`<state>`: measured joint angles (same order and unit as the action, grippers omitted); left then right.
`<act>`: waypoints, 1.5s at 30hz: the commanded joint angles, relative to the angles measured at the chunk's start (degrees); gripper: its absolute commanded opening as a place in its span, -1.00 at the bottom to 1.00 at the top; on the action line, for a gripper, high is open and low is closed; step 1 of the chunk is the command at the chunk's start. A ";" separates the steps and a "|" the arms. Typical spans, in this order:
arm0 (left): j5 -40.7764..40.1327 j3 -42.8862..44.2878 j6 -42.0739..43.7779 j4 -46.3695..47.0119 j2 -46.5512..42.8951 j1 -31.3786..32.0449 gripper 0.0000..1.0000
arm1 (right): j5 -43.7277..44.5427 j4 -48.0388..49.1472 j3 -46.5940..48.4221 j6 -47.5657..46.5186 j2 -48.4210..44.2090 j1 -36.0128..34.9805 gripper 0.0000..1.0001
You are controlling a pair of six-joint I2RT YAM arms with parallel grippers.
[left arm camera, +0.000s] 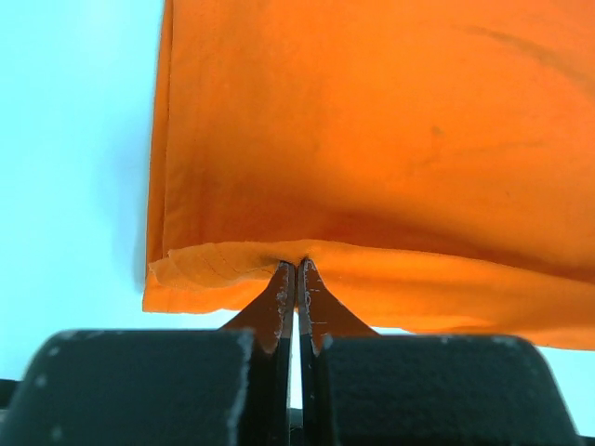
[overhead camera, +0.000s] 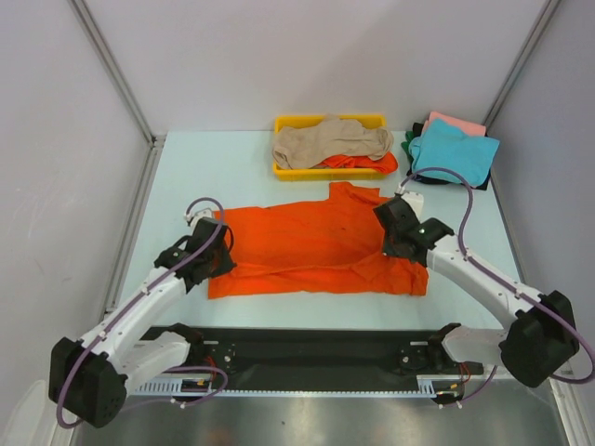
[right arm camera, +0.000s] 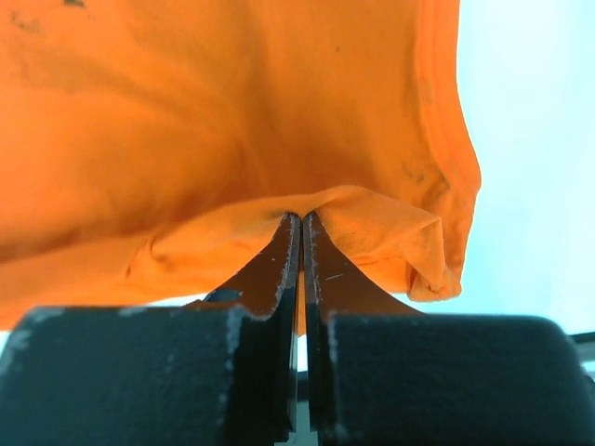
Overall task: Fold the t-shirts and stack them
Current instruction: Fold the tshirt
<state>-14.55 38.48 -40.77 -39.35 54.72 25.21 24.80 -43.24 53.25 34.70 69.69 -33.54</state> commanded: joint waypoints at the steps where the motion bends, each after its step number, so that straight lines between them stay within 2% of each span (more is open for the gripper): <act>1: 3.20 1.78 3.24 3.58 2.05 -3.93 -0.99 | -1.94 3.60 2.82 -3.93 2.46 1.54 -1.00; 10: 4.96 2.74 3.42 6.83 8.99 -7.10 -0.99 | -2.56 6.68 5.01 -6.31 8.96 4.79 -1.00; 11: 5.31 2.92 3.33 7.36 10.22 -7.37 -0.95 | -2.47 7.12 5.19 -6.48 9.67 5.15 -1.00; 13: 6.10 3.27 3.16 7.97 12.85 -8.86 -0.69 | -2.30 8.08 5.89 -7.19 12.12 6.81 -1.00; 14: 6.72 3.27 2.90 8.93 13.65 -9.47 -0.38 | -2.99 8.70 6.07 -7.54 13.18 7.69 -0.68; 15: 8.03 3.18 2.63 9.29 14.18 -11.31 0.21 | -3.78 10.53 6.25 -8.15 14.32 8.92 -0.16; 16: 9.26 2.83 2.28 9.82 14.54 -12.28 0.40 | -4.92 12.03 6.42 -8.50 15.29 12.06 0.37; 17: 10.32 2.48 1.93 11.04 13.76 -13.08 0.54 | -6.59 13.43 6.77 -8.77 17.39 14.70 0.98; 19: 10.51 1.78 1.31 10.79 11.56 -13.61 0.69 | -15.54 13.80 7.30 -8.42 18.02 20.58 0.99; 20: 10.50 0.47 0.88 10.61 7.90 -13.52 0.71 | -17.83 14.06 5.30 -8.16 14.89 21.40 0.99; 23: 10.33 -3.74 -0.88 9.39 0.08 -13.52 0.74 | -16.10 14.51 -0.41 -4.92 6.45 22.20 0.99; 24: 10.50 -5.15 -1.41 9.30 -1.53 -13.52 0.75 | -15.75 13.46 -4.61 -3.51 -0.54 22.29 0.99; 26: 10.94 -9.10 -3.60 8.68 -5.83 -13.52 0.74 | -14.69 11.70 -8.94 0.79 -7.51 22.29 0.99; 27: 11.46 -10.25 -4.39 8.68 -6.90 -13.44 0.74 | -14.86 11.34 -14.00 2.11 -13.90 22.38 0.99; 30: 11.56 -13.51 -7.56 8.77 -9.62 -11.69 0.68 | -16.70 8.88 -21.67 7.48 -24.65 22.47 0.97; 33: 11.12 -15.89 -10.20 8.51 -10.77 -10.36 0.66 | -19.60 8.70 -26.00 11.09 -27.94 22.12 0.91; 36: 11.03 -18.26 -11.69 8.42 -11.91 -9.48 0.66 | -20.67 9.23 -29.16 13.29 -27.16 22.11 0.86; 45: 10.85 -20.81 -12.14 10.44 -10.95 -9.48 0.62 | -14.87 7.47 -29.79 15.05 -27.94 23.08 0.72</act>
<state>-4.10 19.14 -51.53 -30.50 43.20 15.49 7.25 -35.42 22.61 47.75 43.31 -10.90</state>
